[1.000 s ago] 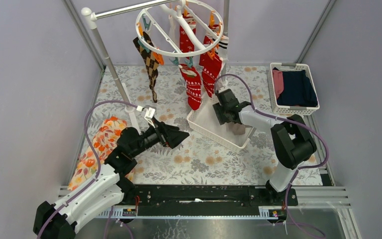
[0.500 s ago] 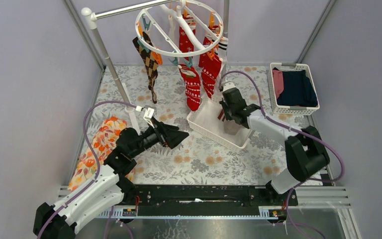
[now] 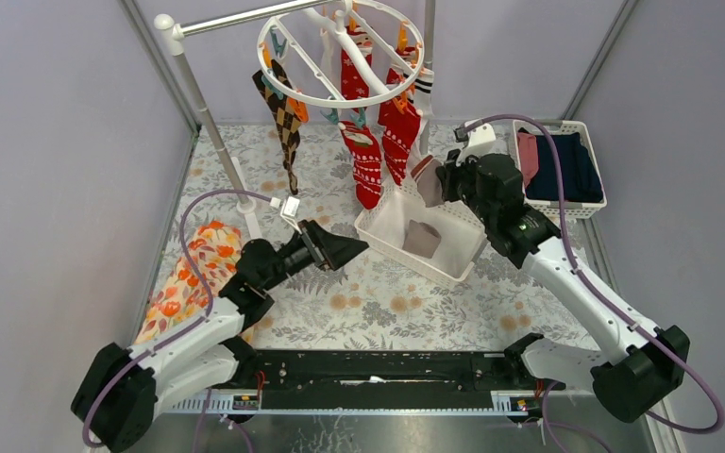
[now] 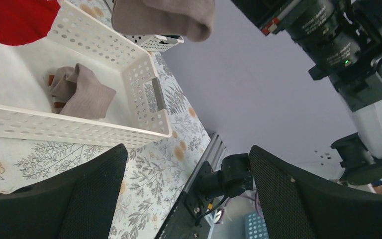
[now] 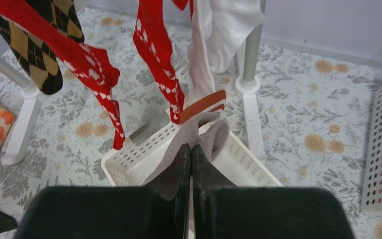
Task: Clip the socks to the hanger
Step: Pick up the sock from the bin.
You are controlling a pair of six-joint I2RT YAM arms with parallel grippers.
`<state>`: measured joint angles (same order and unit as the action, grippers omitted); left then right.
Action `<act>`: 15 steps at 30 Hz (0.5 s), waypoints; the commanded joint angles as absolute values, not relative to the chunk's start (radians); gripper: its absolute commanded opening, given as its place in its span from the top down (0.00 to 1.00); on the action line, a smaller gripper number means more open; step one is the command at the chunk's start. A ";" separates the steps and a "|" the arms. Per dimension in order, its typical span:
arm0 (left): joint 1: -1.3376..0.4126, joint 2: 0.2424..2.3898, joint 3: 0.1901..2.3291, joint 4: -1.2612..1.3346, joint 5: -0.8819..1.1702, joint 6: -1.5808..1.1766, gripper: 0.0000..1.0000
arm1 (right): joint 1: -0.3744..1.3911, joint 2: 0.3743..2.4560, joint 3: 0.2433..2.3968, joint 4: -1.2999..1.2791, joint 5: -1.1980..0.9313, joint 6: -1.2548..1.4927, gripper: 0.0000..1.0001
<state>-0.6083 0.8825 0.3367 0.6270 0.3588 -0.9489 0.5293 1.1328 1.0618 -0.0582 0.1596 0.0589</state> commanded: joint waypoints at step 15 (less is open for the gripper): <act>-0.711 1.284 0.341 1.176 0.098 -1.458 0.04 | 0.520 1.041 0.942 0.133 -0.239 0.237 1.00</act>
